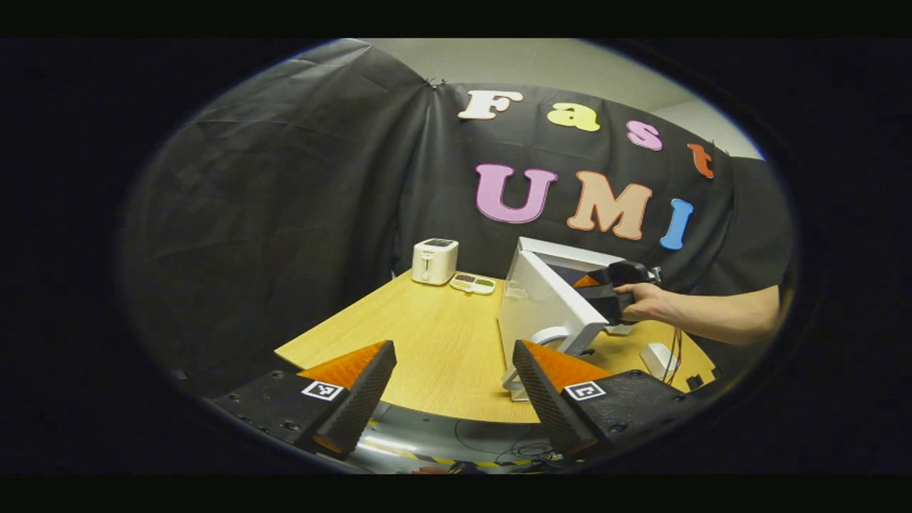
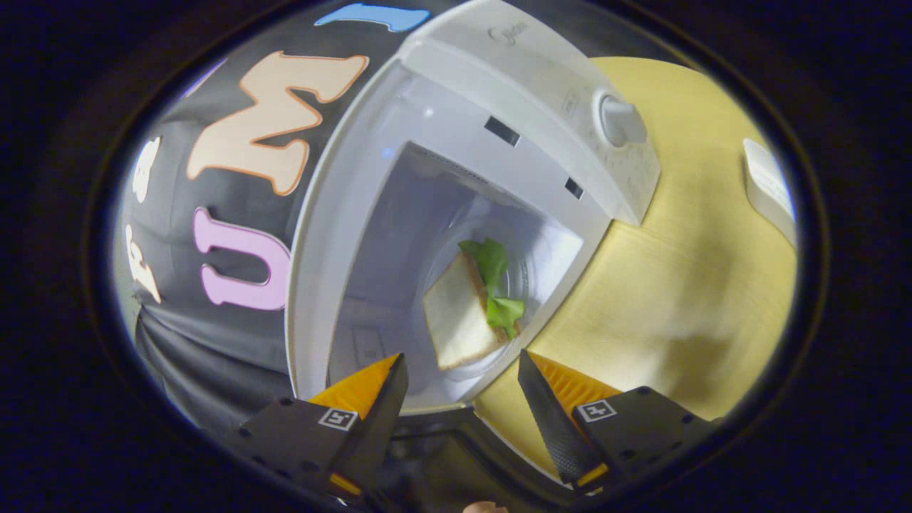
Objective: Open the microwave oven with the left hand, put the food in, and close the microwave oven.
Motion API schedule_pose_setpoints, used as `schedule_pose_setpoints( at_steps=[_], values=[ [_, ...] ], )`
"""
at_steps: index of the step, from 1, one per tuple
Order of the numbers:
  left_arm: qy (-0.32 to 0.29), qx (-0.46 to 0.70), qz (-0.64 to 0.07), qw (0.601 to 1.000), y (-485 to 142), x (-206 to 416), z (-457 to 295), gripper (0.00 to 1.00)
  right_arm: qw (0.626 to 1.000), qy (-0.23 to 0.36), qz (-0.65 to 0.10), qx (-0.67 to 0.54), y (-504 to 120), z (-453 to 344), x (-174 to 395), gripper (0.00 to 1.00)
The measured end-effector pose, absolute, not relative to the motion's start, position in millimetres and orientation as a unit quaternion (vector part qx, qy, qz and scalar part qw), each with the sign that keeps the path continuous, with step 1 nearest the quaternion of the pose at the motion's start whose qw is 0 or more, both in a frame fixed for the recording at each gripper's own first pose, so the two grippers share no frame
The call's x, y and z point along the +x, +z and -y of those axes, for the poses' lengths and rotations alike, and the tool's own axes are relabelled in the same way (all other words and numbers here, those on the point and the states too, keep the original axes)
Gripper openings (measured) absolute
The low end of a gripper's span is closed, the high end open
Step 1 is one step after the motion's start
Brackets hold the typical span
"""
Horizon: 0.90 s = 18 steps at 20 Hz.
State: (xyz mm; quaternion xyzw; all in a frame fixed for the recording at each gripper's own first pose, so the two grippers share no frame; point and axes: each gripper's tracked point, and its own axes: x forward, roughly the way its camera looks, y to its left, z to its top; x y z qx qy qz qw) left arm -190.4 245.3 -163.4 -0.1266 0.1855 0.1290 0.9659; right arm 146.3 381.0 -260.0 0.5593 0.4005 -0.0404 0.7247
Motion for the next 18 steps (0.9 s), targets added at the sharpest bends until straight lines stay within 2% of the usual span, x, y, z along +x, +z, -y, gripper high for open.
schedule_pose_setpoints(
  at_steps=[3, 4, 8, 9, 10, 13, 14, 15, 17, 18],
  values=[
    [0.117, -0.106, -0.181, 0.971, -163.3, -185.4, -240.4, 0.97, 0.759, 0.023, -0.403, 0.51, -244.8, -375.8, 101.7, 0.95],
    [0.113, -0.097, -0.181, 0.972, -164.2, -180.8, -239.6, 0.97, 0.773, 0.045, -0.404, 0.486, -240.7, -372.6, 83.8, 0.84],
    [0.092, -0.072, -0.181, 0.976, -168.3, -161.9, -236.8, 0.94, 0.821, 0.098, -0.381, 0.413, -226.2, -344.6, 32.2, 0.84],
    [0.087, -0.072, -0.183, 0.977, -171.1, -158.5, -235.2, 0.97, 0.832, 0.107, -0.375, 0.395, -222.4, -335.2, 20.3, 0.84],
    [0.082, -0.072, -0.182, 0.977, -170.6, -154.1, -233.8, 0.94, 0.845, 0.112, -0.365, 0.375, -218.0, -323.8, 12.7, 0.83],
    [0.072, -0.067, -0.177, 0.979, -174.2, -145.4, -232.9, 0.97, 0.884, 0.124, -0.327, 0.312, -203.1, -288.6, -5.3, 0.83],
    [0.069, -0.065, -0.175, 0.98, -173.8, -143.4, -232.2, 0.94, 0.896, 0.123, -0.31, 0.293, -196.5, -276.7, -6.7, 0.84],
    [0.068, -0.064, -0.173, 0.98, -174.7, -141.7, -232.4, 0.97, 0.907, 0.125, -0.293, 0.274, -186.5, -266.6, -7.9, 0.84],
    [0.068, -0.062, -0.173, 0.981, -179.3, -139.4, -232.4, 0.97, 0.933, 0.125, -0.246, 0.232, -159.3, -242.3, -2.3, 0.84],
    [0.066, -0.061, -0.174, 0.981, -180.9, -138.1, -230.7, 0.97, 0.945, 0.121, -0.218, 0.209, -143.1, -228.9, 2.9, 0.95]
  ],
)
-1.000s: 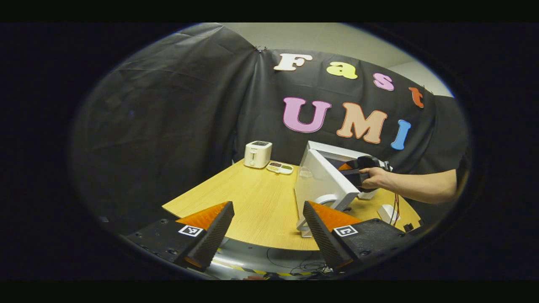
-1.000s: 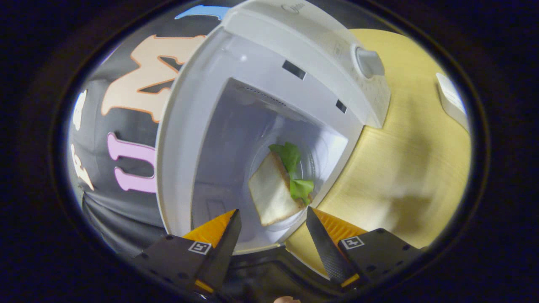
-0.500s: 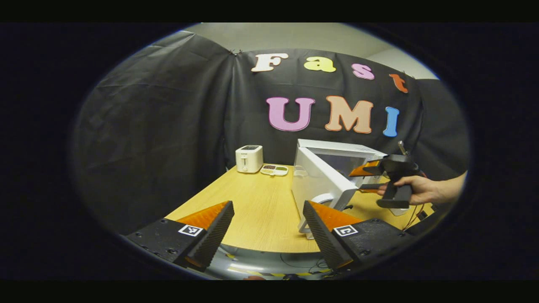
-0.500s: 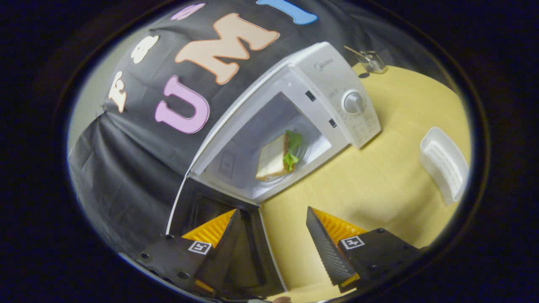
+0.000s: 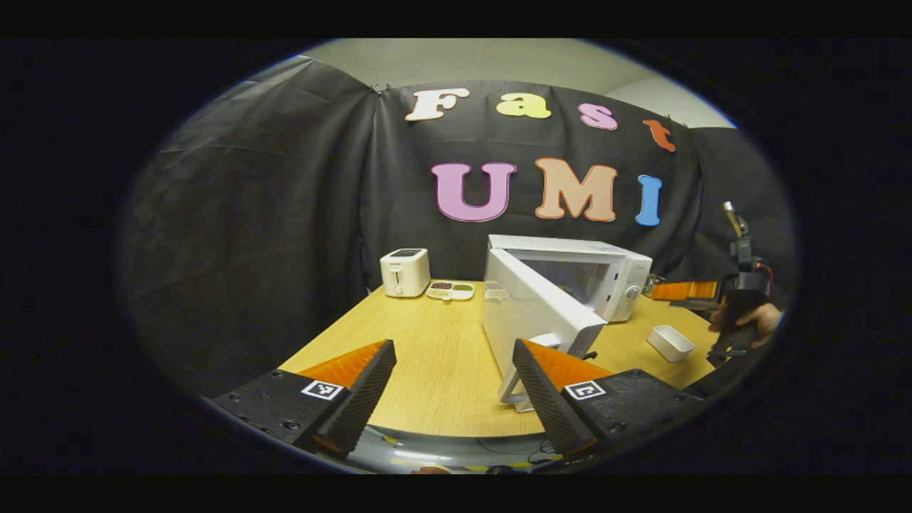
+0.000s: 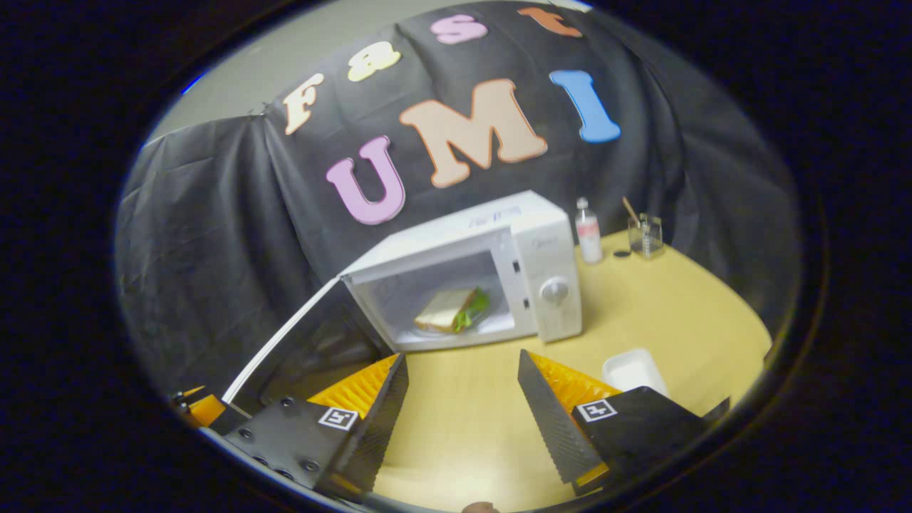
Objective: Open the microwave oven with the left hand, put the food in, and close the microwave oven.
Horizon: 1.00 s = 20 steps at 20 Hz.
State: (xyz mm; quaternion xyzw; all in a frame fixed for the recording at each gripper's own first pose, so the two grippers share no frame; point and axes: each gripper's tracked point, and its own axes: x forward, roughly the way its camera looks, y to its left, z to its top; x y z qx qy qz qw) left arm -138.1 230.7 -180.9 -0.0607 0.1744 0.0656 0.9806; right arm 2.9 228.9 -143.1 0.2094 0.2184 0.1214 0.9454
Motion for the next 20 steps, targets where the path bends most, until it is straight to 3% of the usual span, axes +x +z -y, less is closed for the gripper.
schedule_pose_setpoints(
  at_steps=[10, 11, 16, 20],
  values=[
    [0.065, -0.052, -0.174, 0.981, -181.9, -126.5, -236.5, 0.97, 0.99, 0.095, -0.045, 0.09, 18.6, -155.2, 36.5, 0.94],
    [0.065, -0.051, -0.174, 0.981, -182.3, -126.5, -236.3, 0.97, 0.991, 0.093, -0.032, 0.09, 30.0, -152.4, 34.9, 0.84],
    [0.05, -0.033, -0.171, 0.983, -184.6, -120.0, -231.6, 0.95, 0.994, 0.087, -0.006, 0.059, 45.1, -144.3, 25.6, 0.84],
    [0.049, 0.003, -0.172, 0.984, -189.7, -111.9, -227.6, 0.28, 0.993, 0.086, -0.017, 0.078, 39.1, -143.0, 21.9, 0.93]
  ],
)
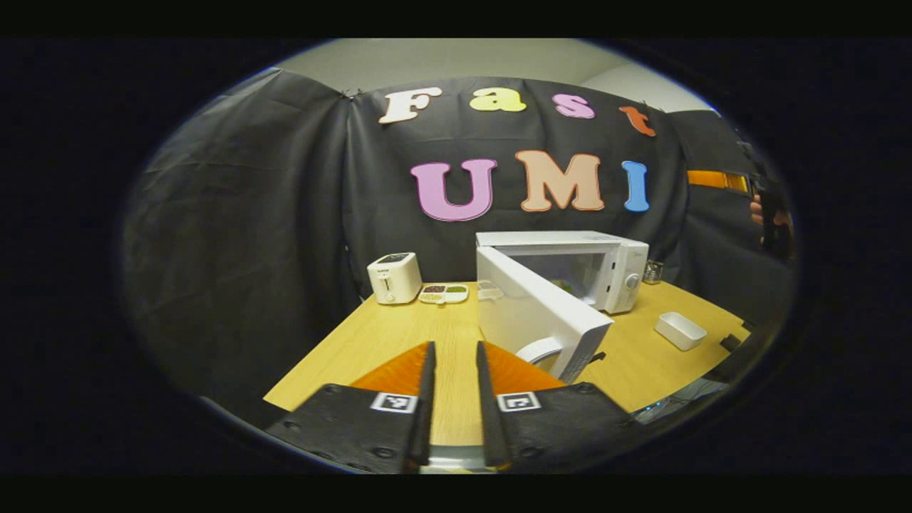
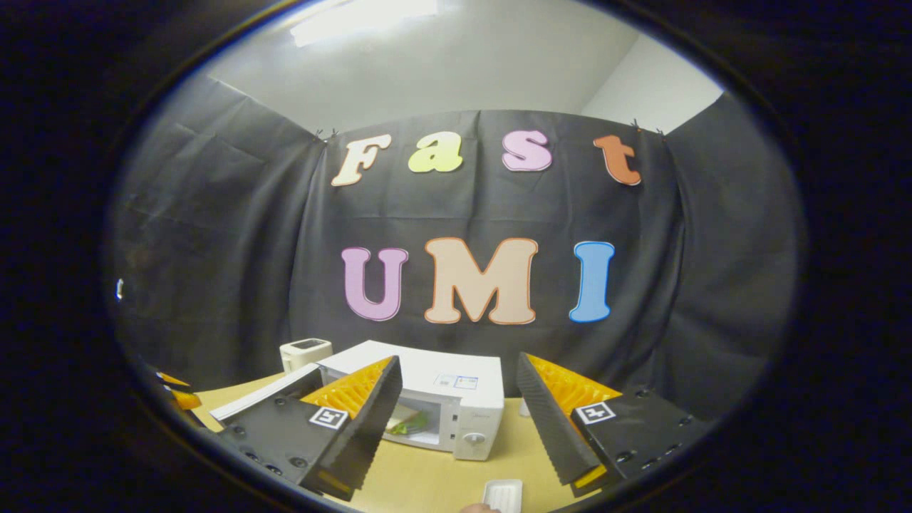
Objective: Open the microwave oven with the left hand, put the food in, and close the microwave oven.
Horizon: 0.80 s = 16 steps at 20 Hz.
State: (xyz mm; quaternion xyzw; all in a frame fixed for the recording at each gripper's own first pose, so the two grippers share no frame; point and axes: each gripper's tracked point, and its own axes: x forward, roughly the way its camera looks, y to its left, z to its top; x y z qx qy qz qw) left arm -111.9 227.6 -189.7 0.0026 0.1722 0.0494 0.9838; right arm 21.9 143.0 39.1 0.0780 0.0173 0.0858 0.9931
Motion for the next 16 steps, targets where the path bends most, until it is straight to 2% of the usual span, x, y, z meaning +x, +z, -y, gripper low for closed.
schedule_pose_setpoints(
  at_steps=[2, 3, 4, 5, 8, 12, 16],
  values=[
    [0.076, 0.033, -0.2, 0.976, -205.0, -109.2, -238.7, 0.0, 0.993, 0.085, -0.018, 0.078, 40.6, -140.4, 22.2, 0.93],
    [0.077, 0.034, -0.214, 0.973, -213.8, -110.0, -237.8, 0.0, 0.993, 0.084, -0.016, 0.082, 44.0, -140.9, 20.5, 0.93],
    [0.067, 0.026, -0.216, 0.974, -217.0, -107.1, -231.2, 0.0, 0.993, 0.082, -0.013, 0.083, 48.2, -138.8, 20.0, 0.99],
    [0.063, 0.019, -0.218, 0.974, -218.9, -102.9, -223.3, 0.0, 0.993, 0.08, -0.011, 0.083, 50.5, -135.6, 19.9, 0.99],
    [0.056, 0.02, -0.231, 0.971, -228.0, -98.2, -212.2, 0.0, 0.994, 0.073, -0.01, 0.079, 51.4, -127.5, 21.3, 0.92],
    [0.046, 0.031, -0.234, 0.971, -232.6, -92.3, -203.2, 0.0, 0.996, 0.065, -0.015, 0.066, 49.2, -114.5, 17.9, 1.0],
    [0.043, 0.02, -0.242, 0.969, -234.6, -90.9, -191.7, 0.0, 0.997, 0.054, -0.018, 0.046, 42.4, -99.6, 19.6, 0.92]
  ],
)
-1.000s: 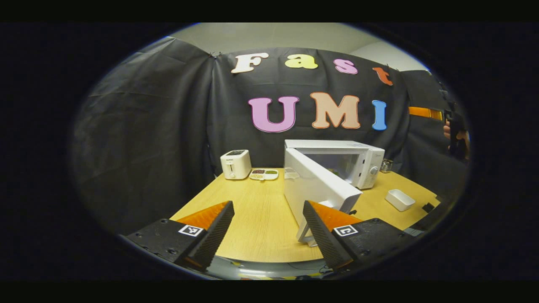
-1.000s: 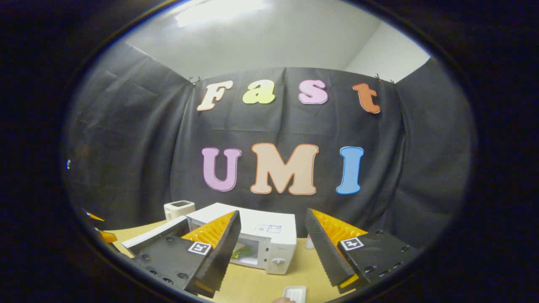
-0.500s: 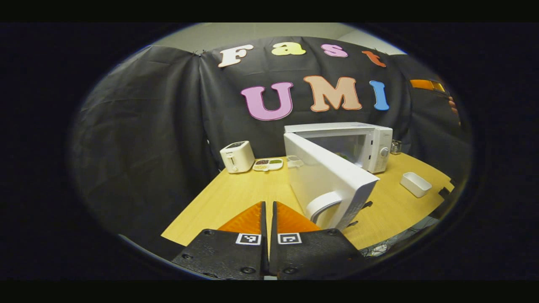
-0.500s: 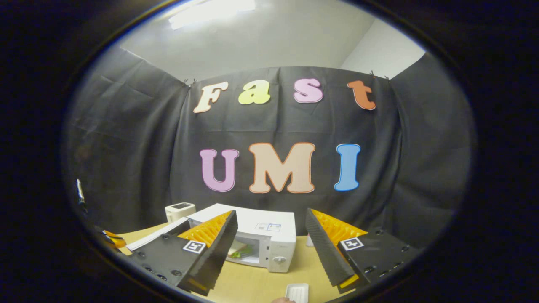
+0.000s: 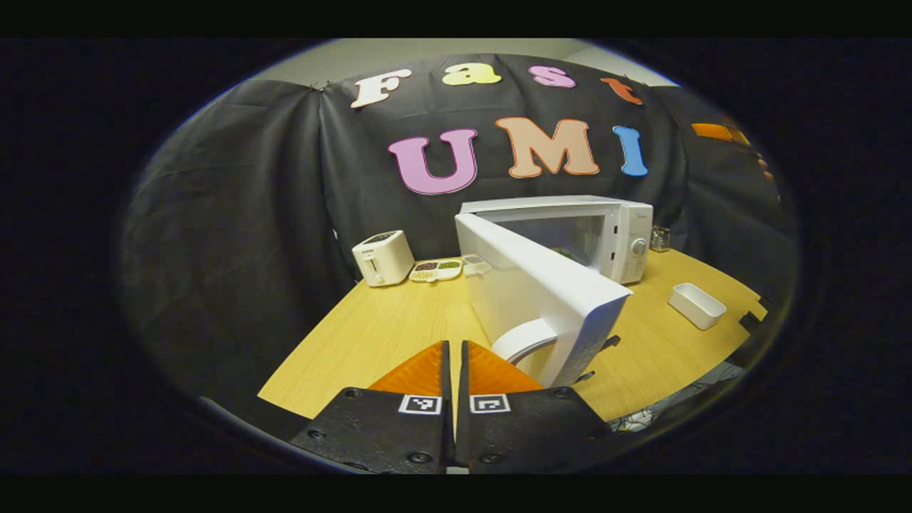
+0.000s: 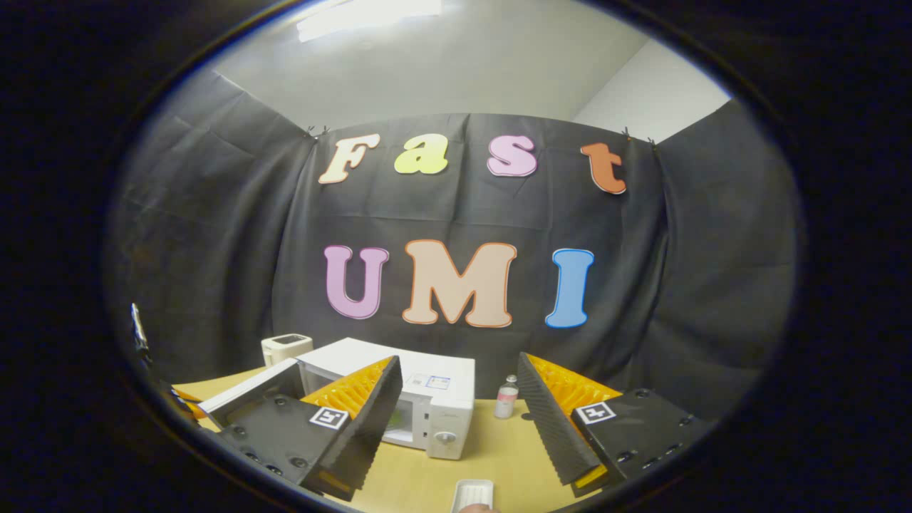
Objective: Open the microwave oven with the left hand, put the food in, and close the microwave oven.
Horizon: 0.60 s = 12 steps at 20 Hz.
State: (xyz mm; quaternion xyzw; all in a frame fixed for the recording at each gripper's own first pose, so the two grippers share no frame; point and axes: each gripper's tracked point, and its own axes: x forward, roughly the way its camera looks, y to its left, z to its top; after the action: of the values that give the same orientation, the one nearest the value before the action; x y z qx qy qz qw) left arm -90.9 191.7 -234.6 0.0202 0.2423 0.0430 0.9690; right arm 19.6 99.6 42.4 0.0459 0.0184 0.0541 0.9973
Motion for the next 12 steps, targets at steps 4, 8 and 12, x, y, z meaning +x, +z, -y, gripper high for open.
schedule_pose_setpoints(
  at_steps=[4, 8, 12],
  values=[
    [0.029, 0.016, -0.243, 0.969, -236.1, -81.2, -171.5, 0.0, 0.998, 0.048, -0.028, 0.042, 35.8, -91.9, 15.9, 0.93],
    [0.014, 0.009, -0.243, 0.97, -236.6, -69.2, -150.3, 0.0, 0.997, 0.044, -0.043, 0.044, 28.7, -84.4, 5.3, 0.93],
    [-0.008, 0.003, -0.246, 0.969, -239.7, -55.3, -125.2, 0.0, 0.997, 0.036, -0.049, 0.042, 21.8, -73.3, -1.9, 0.93]
  ],
)
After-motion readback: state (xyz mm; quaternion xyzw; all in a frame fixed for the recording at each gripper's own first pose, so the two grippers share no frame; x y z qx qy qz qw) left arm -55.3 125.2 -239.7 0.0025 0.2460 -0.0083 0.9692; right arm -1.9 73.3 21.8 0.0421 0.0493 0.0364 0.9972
